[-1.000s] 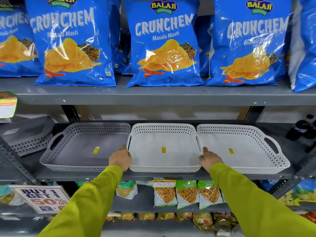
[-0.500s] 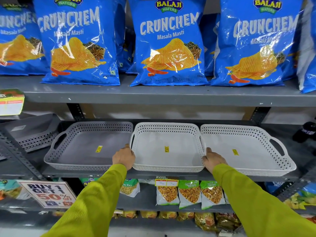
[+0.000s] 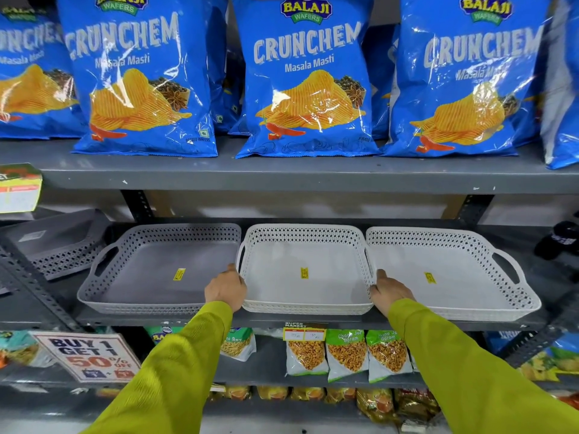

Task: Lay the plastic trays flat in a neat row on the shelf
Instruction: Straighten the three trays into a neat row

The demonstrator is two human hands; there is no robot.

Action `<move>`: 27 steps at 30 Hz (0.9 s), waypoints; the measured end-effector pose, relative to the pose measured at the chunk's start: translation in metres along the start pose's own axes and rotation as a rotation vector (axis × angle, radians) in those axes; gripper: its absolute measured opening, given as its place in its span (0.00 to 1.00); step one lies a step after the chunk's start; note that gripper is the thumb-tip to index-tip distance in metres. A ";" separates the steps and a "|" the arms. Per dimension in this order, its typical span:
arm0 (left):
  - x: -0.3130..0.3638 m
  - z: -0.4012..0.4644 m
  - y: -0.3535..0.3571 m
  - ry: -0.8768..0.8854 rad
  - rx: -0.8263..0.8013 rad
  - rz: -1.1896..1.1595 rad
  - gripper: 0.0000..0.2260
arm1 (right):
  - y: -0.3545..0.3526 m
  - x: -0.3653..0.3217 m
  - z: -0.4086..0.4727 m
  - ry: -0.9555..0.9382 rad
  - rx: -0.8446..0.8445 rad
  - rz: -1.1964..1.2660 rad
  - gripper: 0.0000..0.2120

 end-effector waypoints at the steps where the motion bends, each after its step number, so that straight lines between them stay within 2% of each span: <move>1: 0.000 0.000 0.000 0.000 0.002 -0.001 0.14 | 0.000 0.000 0.000 0.003 0.000 0.000 0.23; 20: 0.001 -0.003 -0.001 -0.011 0.000 0.002 0.13 | -0.002 -0.002 -0.004 0.011 -0.005 -0.007 0.25; 27: -0.002 -0.001 0.000 -0.008 0.006 -0.007 0.13 | -0.005 -0.003 -0.006 0.005 -0.010 -0.006 0.22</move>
Point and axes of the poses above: each hand's wrist, its own z-axis towards the middle knuckle, its own y-axis out of the palm, x = y × z, the point moved 3 cm from there along z, towards the middle knuckle, and after that the axes turned 15 degrees about -z, right-handed, at the moved point
